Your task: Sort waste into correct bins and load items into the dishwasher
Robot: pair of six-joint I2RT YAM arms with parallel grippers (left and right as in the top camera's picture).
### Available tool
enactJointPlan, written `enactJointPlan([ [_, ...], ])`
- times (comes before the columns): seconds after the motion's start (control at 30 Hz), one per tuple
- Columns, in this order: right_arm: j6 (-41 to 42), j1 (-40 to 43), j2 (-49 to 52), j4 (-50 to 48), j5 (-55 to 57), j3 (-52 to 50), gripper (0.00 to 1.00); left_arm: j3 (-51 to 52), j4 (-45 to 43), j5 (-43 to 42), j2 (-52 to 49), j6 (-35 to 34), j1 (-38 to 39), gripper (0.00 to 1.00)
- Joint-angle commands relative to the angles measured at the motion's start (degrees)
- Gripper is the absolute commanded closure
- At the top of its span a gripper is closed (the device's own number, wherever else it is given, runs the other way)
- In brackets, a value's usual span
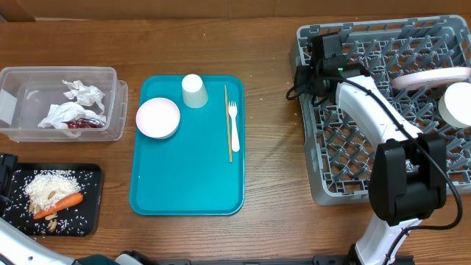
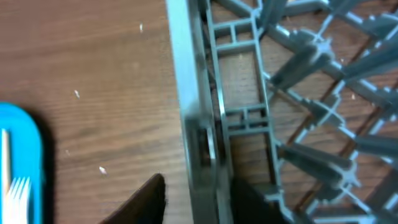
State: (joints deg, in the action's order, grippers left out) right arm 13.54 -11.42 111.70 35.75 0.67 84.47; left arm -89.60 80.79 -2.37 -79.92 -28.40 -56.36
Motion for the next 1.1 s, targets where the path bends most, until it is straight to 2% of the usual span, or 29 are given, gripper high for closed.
enactJointPlan([
  [0.0, 1.49, 0.2, -4.04, 1.86, -0.79, 4.0, 0.56, -0.11, -0.04, -0.22, 0.5, -0.35, -0.24, 0.0],
  [0.07, 1.49, 0.2, -5.25, 3.78, -0.74, 5.95, 0.52, -0.11, -0.04, -0.22, 0.52, -0.35, -0.24, 0.0],
  [0.13, 1.29, 0.33, -6.32, 6.91, -0.35, 8.39, 0.41, -0.11, -0.04, -0.22, 0.52, -0.35, -0.24, 0.0],
  [0.2, 1.31, 0.94, -7.61, 11.17, 2.6, 11.67, 0.25, -0.11, -0.04, -0.22, 0.52, -0.35, -0.24, 0.0],
  [0.23, 1.38, 1.44, -8.26, 13.31, 4.42, 13.27, 0.2, -0.11, -0.04, -0.22, 0.52, -0.35, -0.24, 0.0],
  [0.27, 1.53, 2.36, -9.11, 15.69, 6.4, 15.02, 0.08, -0.11, -0.04, -0.22, 0.52, -0.35, -0.24, 0.0],
  [0.33, 1.57, 5.09, -11.02, 19.8, 9.97, 17.94, 0.01, -0.11, -0.04, -0.22, 0.52, -0.35, -0.24, 0.0],
  [0.47, 6.54, 15.23, -16.09, 24.44, 15.41, 19.82, 0.0, -0.11, -0.04, -0.22, 0.52, -0.35, -0.24, 0.0],
  [0.57, 12.83, 29.51, -18.6, 28.33, 15.08, 19.82, 0.0, -0.11, -0.04, -0.22, 0.52, -0.35, -0.24, 0.0],
  [0.67, 19.69, 43.12, -18.08, 31.91, 10.38, 19.67, 0.0, -0.11, -0.04, -0.22, 0.5, -0.35, -0.24, 0.0],
  [0.77, 19.91, 53.44, -17.9, 31.3, 0.44, 18.38, 0.0, -0.11, -0.04, -0.22, 0.5, -0.35, -0.24, 0.0],
  [0.83, 19.3, 59.54, -17.25, 30.75, -5.95, 17.9, 0.07, -0.11, -0.04, -0.22, 0.52, -0.35, -0.24, 0.0],
  [0.93, 18.99, 63.32, -15.34, 30.4, -11.32, 17.79, 0.16, -0.11, -0.04, -0.22, 0.52, -0.35, -0.24, 0.0],
  [1.07, 15.37, 61.77, -11.3, 29.2, -13.79, 17.79, 0.2, -0.11, -0.04, -0.22, 0.52, -0.35, -0.24, 0.0],
])
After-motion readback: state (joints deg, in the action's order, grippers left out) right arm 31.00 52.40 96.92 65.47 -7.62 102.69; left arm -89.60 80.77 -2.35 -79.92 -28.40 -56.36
